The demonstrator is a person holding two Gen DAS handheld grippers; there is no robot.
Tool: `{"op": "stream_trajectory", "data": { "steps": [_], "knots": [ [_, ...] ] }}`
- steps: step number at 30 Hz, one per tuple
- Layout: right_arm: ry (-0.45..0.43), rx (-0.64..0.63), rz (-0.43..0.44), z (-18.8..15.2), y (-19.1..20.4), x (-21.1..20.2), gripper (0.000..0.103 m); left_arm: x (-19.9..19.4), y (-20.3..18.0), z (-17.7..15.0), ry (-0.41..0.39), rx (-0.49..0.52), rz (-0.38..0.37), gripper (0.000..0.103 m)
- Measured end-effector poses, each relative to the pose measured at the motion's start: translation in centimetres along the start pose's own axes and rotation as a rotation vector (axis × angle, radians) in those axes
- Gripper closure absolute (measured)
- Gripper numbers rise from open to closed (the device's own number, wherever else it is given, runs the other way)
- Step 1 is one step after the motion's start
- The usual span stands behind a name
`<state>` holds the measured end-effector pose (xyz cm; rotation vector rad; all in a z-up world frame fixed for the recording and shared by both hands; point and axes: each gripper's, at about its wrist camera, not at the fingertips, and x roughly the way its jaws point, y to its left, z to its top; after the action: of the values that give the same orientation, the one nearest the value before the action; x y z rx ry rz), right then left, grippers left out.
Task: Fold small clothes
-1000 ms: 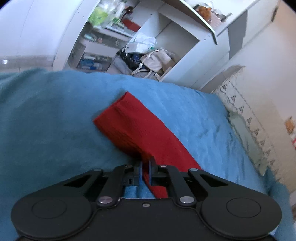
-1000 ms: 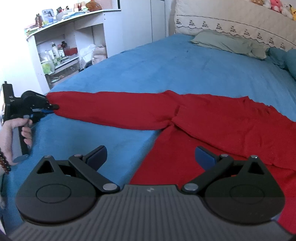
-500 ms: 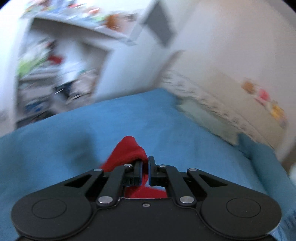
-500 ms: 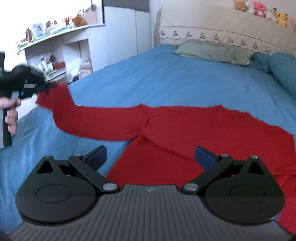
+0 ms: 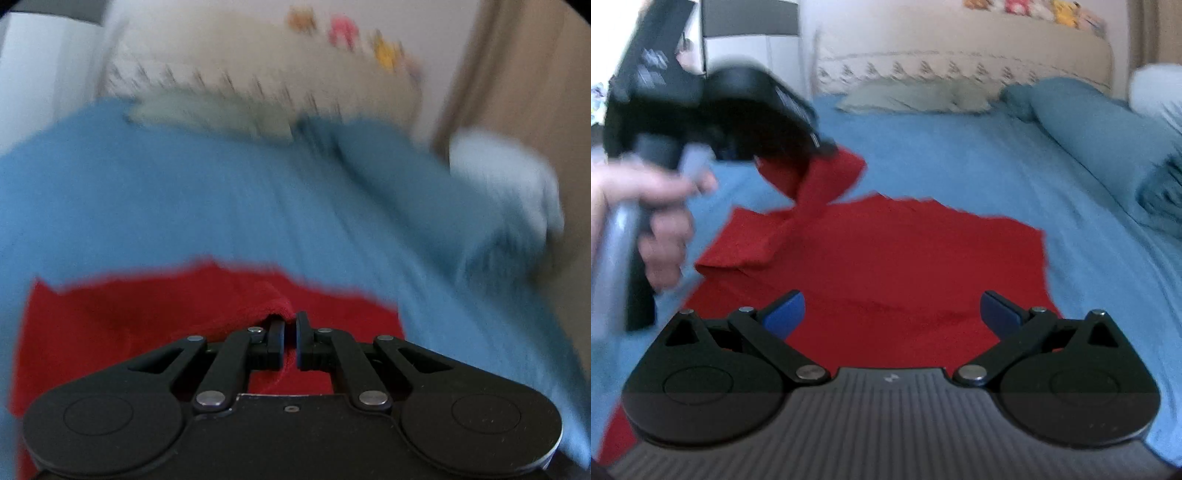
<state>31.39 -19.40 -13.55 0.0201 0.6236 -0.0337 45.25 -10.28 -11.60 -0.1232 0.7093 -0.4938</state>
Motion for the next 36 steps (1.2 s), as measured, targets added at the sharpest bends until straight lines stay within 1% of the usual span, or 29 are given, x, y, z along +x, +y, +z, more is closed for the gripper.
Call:
{"op": "stream_trajectory", "data": {
  "steps": [3, 5, 8, 10, 11, 12, 13, 14, 15, 16, 17, 18, 20, 22, 24, 25, 26, 27, 29, 30, 31, 33, 34, 35, 36],
  "knots": [
    [0.05, 0.009, -0.032, -2.0, -2.9, 0.3, 0.0, 4.1, -0.8, -4.0, 0.11, 0.02, 0.007, 0.098],
    [0.08, 0.012, -0.044, -3.2, -4.4, 0.5, 0.0, 5.1, -0.6, -5.9, 0.143, 0.016, 0.002, 0.098],
    [0.104, 0.015, -0.057, -4.5, -5.6, 1.0, 0.0, 5.6, -0.1, -6.8, 0.159, 0.027, -0.002, 0.096],
    [0.111, 0.028, -0.055, -4.8, -5.8, 1.2, 0.0, 5.3, -0.1, -6.6, 0.166, 0.041, -0.02, 0.095],
    [0.113, 0.039, -0.051, -4.8, -6.0, 1.3, 0.0, 4.9, -0.1, -6.5, 0.166, 0.057, -0.028, 0.09],
    [0.111, 0.046, -0.049, -4.6, -5.9, 1.3, 0.0, 3.9, 0.0, -6.3, 0.162, 0.075, -0.029, 0.069],
    [0.104, 0.05, -0.046, -4.5, -5.9, 1.2, 0.0, 2.8, 0.7, -6.1, 0.152, 0.086, -0.027, 0.052],
    [0.096, 0.048, -0.045, -4.0, -5.6, 1.4, 0.0, 1.8, 1.0, -5.9, 0.134, 0.093, -0.024, 0.021],
    [0.085, 0.041, -0.046, -3.6, -5.4, 1.3, 0.0, 0.2, 1.2, -5.9, 0.105, 0.1, -0.02, 0.004],
    [0.074, 0.031, -0.046, -3.3, -4.9, 1.2, 0.0, -1.4, 1.9, -5.7, 0.069, 0.103, -0.01, 0.002],
    [0.062, 0.019, -0.047, -2.8, -4.2, 1.3, 0.0, -2.8, 2.4, -5.7, 0.047, 0.108, 0.003, 0.002],
    [0.05, 0.001, -0.044, -2.3, -3.7, 1.4, 0.0, -3.7, 2.9, -5.6, 0.04, 0.115, 0.022, 0.002],
    [0.031, -0.039, -0.032, -1.3, -2.6, 2.1, 0.0, -5.2, 4.5, -5.8, 0.044, 0.11, 0.088, 0.002],
    [0.011, -0.112, -0.025, -0.5, -1.0, 3.1, 0.0, -6.2, 6.2, -6.6, 0.028, 0.089, 0.119, 0.002],
    [-0.003, -0.224, -0.023, 0.2, 0.9, 4.9, 0.0, -7.0, 7.8, -7.6, 0.002, 0.058, 0.141, 0.002],
    [-0.006, -0.286, -0.025, 0.4, 2.0, 5.8, 0.002, -7.2, 8.5, -8.1, -0.008, 0.04, 0.147, 0.002],
    [-0.007, -0.353, -0.026, 0.5, 3.0, 6.7, 0.012, -7.5, 9.2, -8.6, -0.018, 0.021, 0.147, 0.002],
    [-0.007, -0.42, -0.027, 0.6, 4.1, 7.8, 0.016, -7.5, 9.8, -9.2, -0.029, -0.004, 0.141, 0.002],
    [0.003, -0.515, -0.033, 0.7, 5.6, 9.9, 0.023, -7.5, 10.9, -10.1, -0.038, -0.06, 0.119, 0.002],
    [0.011, -0.558, -0.031, 0.7, 6.2, 11.2, 0.025, -7.1, 11.3, -10.2, -0.015, -0.075, 0.107, 0.002],
    [0.018, -0.6, -0.029, 0.5, 6.7, 12.2, 0.029, -6.6, 11.5, -10.2, 0.012, -0.082, 0.107, 0.002],
    [0.046, -0.69, -0.033, 0.1, 7.6, 14.1, 0.061, -6.8, 11.9, -10.3, 0.015, -0.062, 0.105, 0.002],
    [0.058, -0.697, -0.03, 0.1, 7.6, 14.8, 0.082, -6.9, 11.8, -10.3, 0.01, -0.046, 0.11, 0.002],
    [0.061, -0.649, -0.028, 0.6, 7.2, 14.9, 0.08, -6.9, 11.8, -10.4, 0.008, -0.036, 0.114, 0.002],
    [0.045, -0.568, -0.026, 1.2, 6.4, 14.8, 0.08, -7.0, 12.0, -10.4, 0.009, -0.033, 0.11, 0.002]
  ]
}}
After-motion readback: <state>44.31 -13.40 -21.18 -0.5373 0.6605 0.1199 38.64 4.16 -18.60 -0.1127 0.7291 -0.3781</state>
